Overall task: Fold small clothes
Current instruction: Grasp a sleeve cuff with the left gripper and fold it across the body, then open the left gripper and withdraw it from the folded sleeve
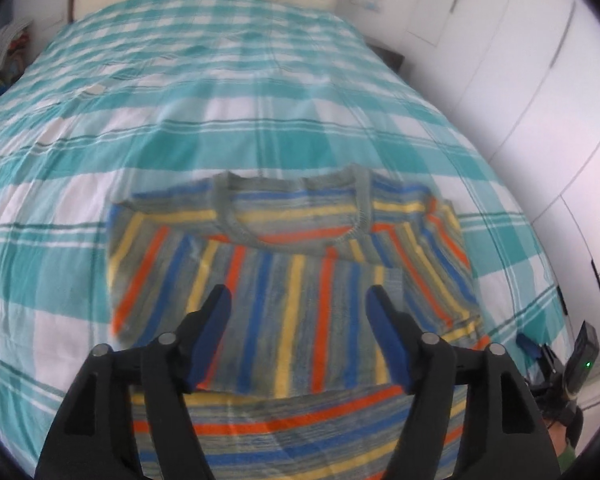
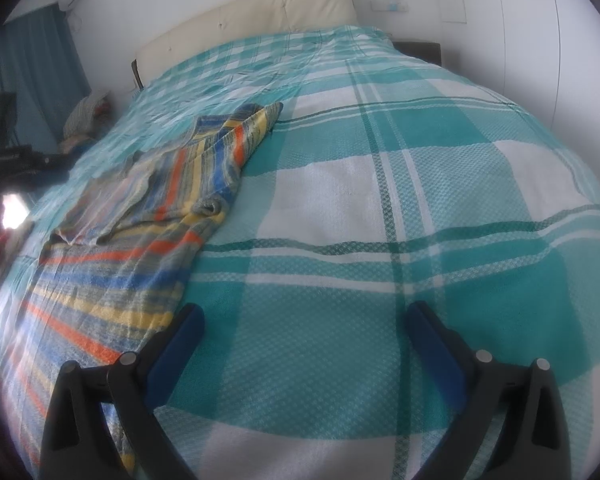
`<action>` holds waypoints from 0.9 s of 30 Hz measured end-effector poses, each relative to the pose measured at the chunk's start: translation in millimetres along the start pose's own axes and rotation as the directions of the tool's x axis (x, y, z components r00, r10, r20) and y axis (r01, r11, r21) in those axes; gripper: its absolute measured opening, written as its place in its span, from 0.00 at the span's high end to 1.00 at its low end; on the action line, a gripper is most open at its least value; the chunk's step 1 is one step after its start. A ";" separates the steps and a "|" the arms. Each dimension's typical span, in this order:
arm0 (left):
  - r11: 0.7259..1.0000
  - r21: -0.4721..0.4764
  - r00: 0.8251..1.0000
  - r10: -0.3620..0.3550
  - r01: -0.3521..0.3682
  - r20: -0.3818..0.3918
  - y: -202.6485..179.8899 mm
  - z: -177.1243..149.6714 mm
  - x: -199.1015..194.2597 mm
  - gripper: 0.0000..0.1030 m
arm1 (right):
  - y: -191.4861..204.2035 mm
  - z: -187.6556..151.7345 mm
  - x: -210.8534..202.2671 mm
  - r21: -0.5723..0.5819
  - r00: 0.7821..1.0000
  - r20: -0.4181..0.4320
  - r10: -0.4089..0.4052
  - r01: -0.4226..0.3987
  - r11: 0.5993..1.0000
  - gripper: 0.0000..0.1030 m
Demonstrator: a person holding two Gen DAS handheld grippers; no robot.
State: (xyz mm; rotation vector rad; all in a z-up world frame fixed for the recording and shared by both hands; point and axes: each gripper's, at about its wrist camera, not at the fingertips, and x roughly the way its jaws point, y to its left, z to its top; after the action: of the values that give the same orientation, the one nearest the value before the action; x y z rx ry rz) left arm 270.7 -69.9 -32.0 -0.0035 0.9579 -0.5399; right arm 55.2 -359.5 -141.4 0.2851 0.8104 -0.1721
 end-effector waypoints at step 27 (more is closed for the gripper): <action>0.963 -0.159 0.970 0.231 -0.217 0.075 162.4 -131.1 -49.1 0.09 | 7.6 -0.4 5.6 -0.045 0.999 -0.014 -0.051 0.051 0.998 0.01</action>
State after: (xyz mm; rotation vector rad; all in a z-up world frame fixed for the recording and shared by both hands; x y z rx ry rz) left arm 217.3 122.9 -109.1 -0.0542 0.8924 -0.2558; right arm 60.7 -352.4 -144.3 0.2245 0.8364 -0.1996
